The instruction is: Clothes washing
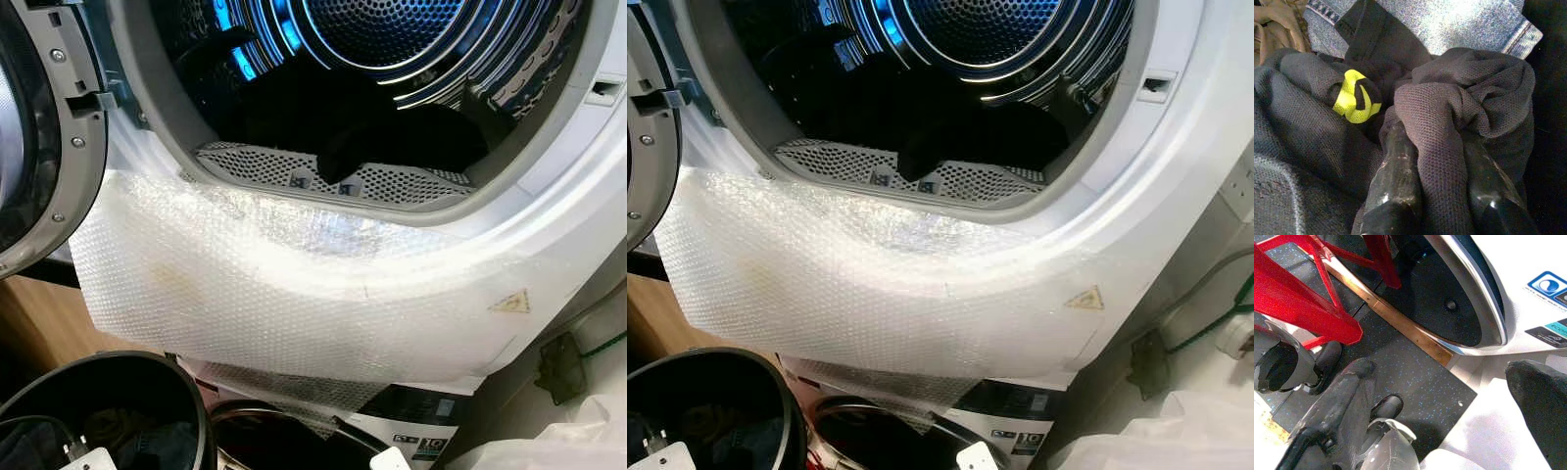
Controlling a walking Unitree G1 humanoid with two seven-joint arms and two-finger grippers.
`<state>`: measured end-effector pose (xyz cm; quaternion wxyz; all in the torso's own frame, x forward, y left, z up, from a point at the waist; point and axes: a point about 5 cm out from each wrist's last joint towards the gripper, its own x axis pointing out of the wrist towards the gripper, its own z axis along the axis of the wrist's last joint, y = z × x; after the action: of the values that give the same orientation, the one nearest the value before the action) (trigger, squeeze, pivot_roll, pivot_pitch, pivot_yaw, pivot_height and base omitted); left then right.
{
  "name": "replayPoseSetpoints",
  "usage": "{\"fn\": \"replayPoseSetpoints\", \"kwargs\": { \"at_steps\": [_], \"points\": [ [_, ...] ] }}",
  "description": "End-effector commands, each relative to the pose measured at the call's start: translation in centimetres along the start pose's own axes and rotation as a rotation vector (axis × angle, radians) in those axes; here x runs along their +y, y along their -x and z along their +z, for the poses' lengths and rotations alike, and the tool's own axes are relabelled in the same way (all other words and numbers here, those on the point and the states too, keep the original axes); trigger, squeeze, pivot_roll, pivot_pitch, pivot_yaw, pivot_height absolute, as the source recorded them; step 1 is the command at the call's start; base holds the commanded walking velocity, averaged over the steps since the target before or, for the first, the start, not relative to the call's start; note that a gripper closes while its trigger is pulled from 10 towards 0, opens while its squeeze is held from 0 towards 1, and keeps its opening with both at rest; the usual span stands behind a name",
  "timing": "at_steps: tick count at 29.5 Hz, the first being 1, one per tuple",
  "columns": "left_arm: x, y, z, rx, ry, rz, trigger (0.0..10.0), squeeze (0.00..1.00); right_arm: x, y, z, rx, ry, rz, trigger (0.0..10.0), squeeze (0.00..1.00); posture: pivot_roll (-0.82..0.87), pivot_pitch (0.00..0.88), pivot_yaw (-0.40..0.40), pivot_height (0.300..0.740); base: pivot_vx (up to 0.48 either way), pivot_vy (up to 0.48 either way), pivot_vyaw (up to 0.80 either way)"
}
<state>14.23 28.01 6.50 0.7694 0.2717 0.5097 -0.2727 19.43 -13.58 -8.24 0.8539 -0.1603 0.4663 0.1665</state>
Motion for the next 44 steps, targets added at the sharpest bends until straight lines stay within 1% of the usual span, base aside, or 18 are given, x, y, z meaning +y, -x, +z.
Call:
{"fn": "replayPoseSetpoints", "kwargs": {
  "at_steps": [1,11,14,15,17,19,20,22,23,26,27,31,32,34,40,42,43,44],
  "points": [
    [-0.1,0.2,-0.1,-0.004,0.016,-0.001,0.0,0.00,0.0,0.0,0.1,0.007,0.007,0.006,10.0,0.00,0.42,0.000,-0.045,0.740,0.000,0.000,0.00],
    [0.5,1.0,0.7,-0.039,0.016,0.044,0.0,0.00,0.2,-0.1,0.6,-0.004,0.012,0.010,10.0,0.00,0.42,0.000,-0.042,0.740,0.000,0.000,0.00],
    [0.6,1.3,1.7,-0.106,0.031,0.035,0.0,0.00,0.2,-0.1,0.6,-0.004,0.011,0.012,10.0,0.00,0.42,0.000,-0.037,0.740,0.000,0.000,0.00],
    [0.7,1.6,2.5,-0.164,0.053,0.036,0.0,0.00,0.3,-0.1,0.6,-0.003,0.009,0.012,10.0,0.00,0.42,0.000,-0.036,0.740,0.000,0.000,0.00],
    [1.0,2.0,3.2,-0.215,0.074,0.046,0.0,0.00,0.3,-0.1,0.5,-0.002,0.007,0.011,10.0,0.00,0.42,0.000,-0.036,0.740,0.000,0.000,0.00],
    [2.2,3.1,4.3,-0.286,0.109,0.113,0.0,0.00,0.3,-0.1,0.4,0.000,0.004,0.011,10.0,0.00,0.41,0.000,-0.033,0.740,0.000,0.000,0.00],
    [2.2,3.1,4.3,-0.286,0.109,0.113,0.0,0.00,0.3,-0.1,0.4,0.000,0.004,0.011,10.0,0.00,0.41,0.000,-0.033,0.740,0.000,0.000,0.00],
    [3.7,4.8,5.0,-0.336,0.151,0.231,0.0,0.00,0.3,-0.1,0.3,0.002,-0.001,0.008,10.0,0.00,0.40,0.000,-0.031,0.740,0.000,0.000,0.00],
    [3.7,4.8,5.0,-0.336,0.151,0.231,0.0,0.00,0.3,-0.1,0.3,0.002,-0.001,0.008,10.0,0.00,0.40,0.000,-0.031,0.740,0.000,0.000,0.00],
    [4.4,6.7,5.8,-0.397,0.169,0.305,0.0,0.00,0.2,-0.1,0.2,0.003,-0.004,0.006,10.0,0.00,0.40,0.000,-0.031,0.740,0.000,0.000,0.00],
    [4.3,7.0,6.0,-0.416,0.174,0.297,0.0,0.00,0.2,-0.1,0.2,0.004,-0.005,0.006,10.0,0.00,0.40,0.000,-0.031,0.740,0.000,0.000,0.00],
    [2.9,9.3,7.8,-0.615,0.185,0.176,0.0,0.00,0.2,0.0,0.1,0.006,0.002,0.009,10.0,0.00,0.42,0.000,-0.038,0.740,0.000,0.000,0.00],
    [2.9,9.3,7.8,-0.615,0.185,0.176,0.0,0.00,0.2,0.0,0.1,0.006,0.002,0.009,10.0,0.00,0.42,0.000,-0.038,0.740,0.000,0.000,0.00],
    [2.8,10.4,8.0,-0.713,0.203,0.122,0.0,0.00,0.3,-0.1,0.3,0.004,0.010,0.014,10.0,0.00,0.43,0.000,-0.040,0.740,0.000,0.000,0.00],
    [2.9,11.9,7.5,-0.782,0.226,0.088,0.0,0.00,0.5,-0.1,0.6,-0.003,0.019,0.022,10.0,0.00,0.43,0.000,-0.040,0.740,0.000,0.000,0.00],
    [2.5,12.7,7.8,-0.830,0.202,0.048,0.0,0.00,0.6,-0.1,0.7,-0.004,0.023,0.025,10.0,0.00,0.44,0.000,-0.040,0.740,0.000,0.000,0.00],
    [1.6,13.7,8.7,-0.925,0.125,-0.029,0.0,0.00,0.6,-0.1,0.7,-0.004,0.028,0.027,10.0,0.00,0.44,0.000,-0.040,0.740,0.000,0.000,0.00],
    [1.0,14.1,9.2,-0.980,0.095,-0.084,0.0,0.00,0.6,-0.1,0.7,-0.004,0.029,0.028,10.0,0.00,0.44,0.000,-0.039,0.740,0.000,0.000,0.00]
  ]
}}
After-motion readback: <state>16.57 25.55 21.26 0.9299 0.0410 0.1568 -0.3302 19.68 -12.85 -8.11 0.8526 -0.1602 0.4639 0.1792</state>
